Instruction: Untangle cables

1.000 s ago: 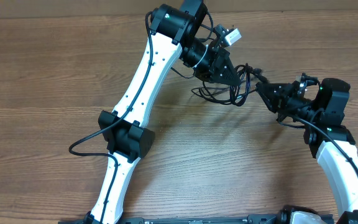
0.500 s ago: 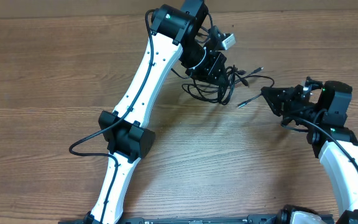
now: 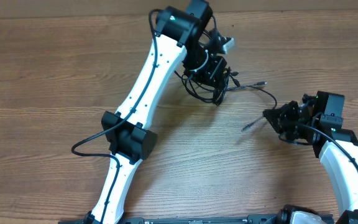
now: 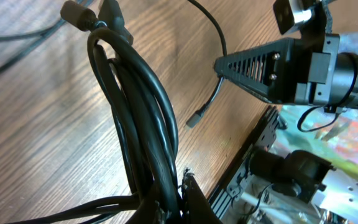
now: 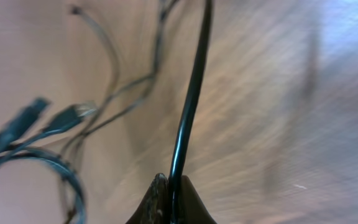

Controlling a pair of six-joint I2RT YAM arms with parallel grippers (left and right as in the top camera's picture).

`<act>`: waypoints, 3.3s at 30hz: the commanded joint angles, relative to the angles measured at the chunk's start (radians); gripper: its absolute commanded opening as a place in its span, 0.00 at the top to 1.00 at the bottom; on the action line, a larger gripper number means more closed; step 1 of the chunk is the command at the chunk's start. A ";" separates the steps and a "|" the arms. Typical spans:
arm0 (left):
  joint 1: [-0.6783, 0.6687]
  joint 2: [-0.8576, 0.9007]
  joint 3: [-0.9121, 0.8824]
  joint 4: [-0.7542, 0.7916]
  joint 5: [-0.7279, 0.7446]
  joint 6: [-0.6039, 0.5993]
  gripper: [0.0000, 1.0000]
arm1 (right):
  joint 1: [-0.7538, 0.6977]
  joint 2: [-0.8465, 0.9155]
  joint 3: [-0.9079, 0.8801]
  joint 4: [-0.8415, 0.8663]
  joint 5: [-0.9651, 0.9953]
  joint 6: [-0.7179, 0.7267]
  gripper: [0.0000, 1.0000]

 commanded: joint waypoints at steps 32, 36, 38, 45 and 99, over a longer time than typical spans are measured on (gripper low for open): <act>-0.051 -0.019 -0.309 0.169 -0.177 -0.084 0.71 | -0.003 -0.023 0.022 -0.093 0.119 -0.146 0.72; -0.009 -0.019 -0.309 0.142 -0.213 -0.095 0.70 | 0.005 -0.023 0.022 -0.098 0.090 -0.146 0.72; 0.010 -0.019 -0.309 0.140 -0.212 -0.095 0.66 | 0.015 -0.023 0.022 -0.098 0.090 -0.146 0.71; 0.026 -0.018 -0.311 0.121 -0.311 -0.147 0.66 | 0.071 -0.023 0.022 -0.091 0.058 -0.175 0.67; 0.025 -0.014 -0.528 0.091 0.158 0.172 0.58 | 0.468 0.174 0.022 0.287 0.178 -0.012 0.96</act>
